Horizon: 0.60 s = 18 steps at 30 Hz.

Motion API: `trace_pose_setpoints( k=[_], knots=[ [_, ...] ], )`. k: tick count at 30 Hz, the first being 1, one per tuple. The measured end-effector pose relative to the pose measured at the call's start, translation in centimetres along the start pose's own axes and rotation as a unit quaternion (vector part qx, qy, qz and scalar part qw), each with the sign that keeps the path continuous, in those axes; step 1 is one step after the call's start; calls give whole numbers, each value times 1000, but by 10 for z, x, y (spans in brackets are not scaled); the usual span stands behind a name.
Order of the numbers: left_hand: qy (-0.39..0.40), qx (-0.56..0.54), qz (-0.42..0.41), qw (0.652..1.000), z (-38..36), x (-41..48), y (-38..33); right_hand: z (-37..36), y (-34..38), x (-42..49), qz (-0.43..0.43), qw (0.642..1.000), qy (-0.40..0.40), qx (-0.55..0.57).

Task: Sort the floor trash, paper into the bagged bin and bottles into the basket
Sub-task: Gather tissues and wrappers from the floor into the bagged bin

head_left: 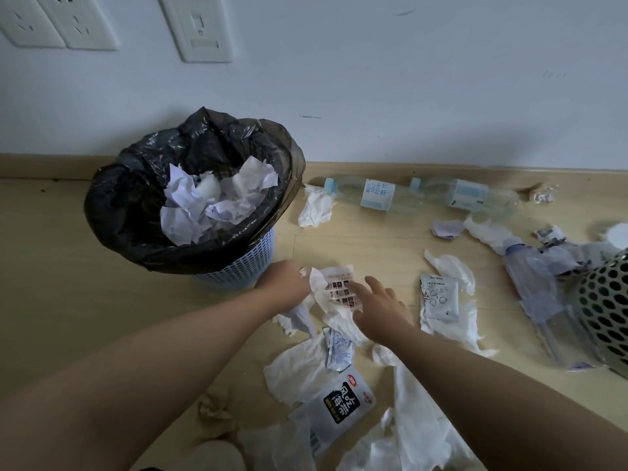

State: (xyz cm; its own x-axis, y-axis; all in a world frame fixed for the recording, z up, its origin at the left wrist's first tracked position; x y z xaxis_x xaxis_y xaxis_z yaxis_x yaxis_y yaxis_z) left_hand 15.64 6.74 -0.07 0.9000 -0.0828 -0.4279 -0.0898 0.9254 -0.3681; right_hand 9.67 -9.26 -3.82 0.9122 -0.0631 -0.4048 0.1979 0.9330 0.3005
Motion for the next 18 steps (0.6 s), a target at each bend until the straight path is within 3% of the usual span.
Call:
trace_pose_setpoints(
  k=[7, 10, 12, 14, 16, 18],
  knots=[
    [-34, -26, 14, 999, 3, 5, 7, -33, 4, 1, -67, 995, 70, 33],
    [-24, -51, 19, 998, 3, 2, 5, -28, -3, 8, -115, 984, 50, 126],
    [-18, -70, 17, 997, 5, -1, 4, -17, -9, 12, -148, 972, -4, 183],
    [-17, -95, 17, 995, 8, -1, 2, 4, -13, 10, -166, 954, -108, 225],
    [-23, -117, 22, 993, 13, -1, -2, 29, -8, 6, -125, 945, -219, 208],
    [-35, -145, 18, 989, 17, -2, -11, 52, 8, 4, -40, 949, -274, 151]
  ],
)
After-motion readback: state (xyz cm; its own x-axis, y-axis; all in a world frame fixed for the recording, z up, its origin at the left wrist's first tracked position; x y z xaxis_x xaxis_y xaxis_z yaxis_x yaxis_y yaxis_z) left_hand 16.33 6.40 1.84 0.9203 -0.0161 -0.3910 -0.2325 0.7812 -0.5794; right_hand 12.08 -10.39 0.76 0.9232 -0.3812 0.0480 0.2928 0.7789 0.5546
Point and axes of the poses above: each hand's wrist, its own x-axis towards the middle knuckle, its own z-axis out of the back of the hand, y = z × x, the point moved 4 cm from there along x, towards the middle knuckle, and after that the axes turned 3 degrees about -y, right-handed, at the moved point
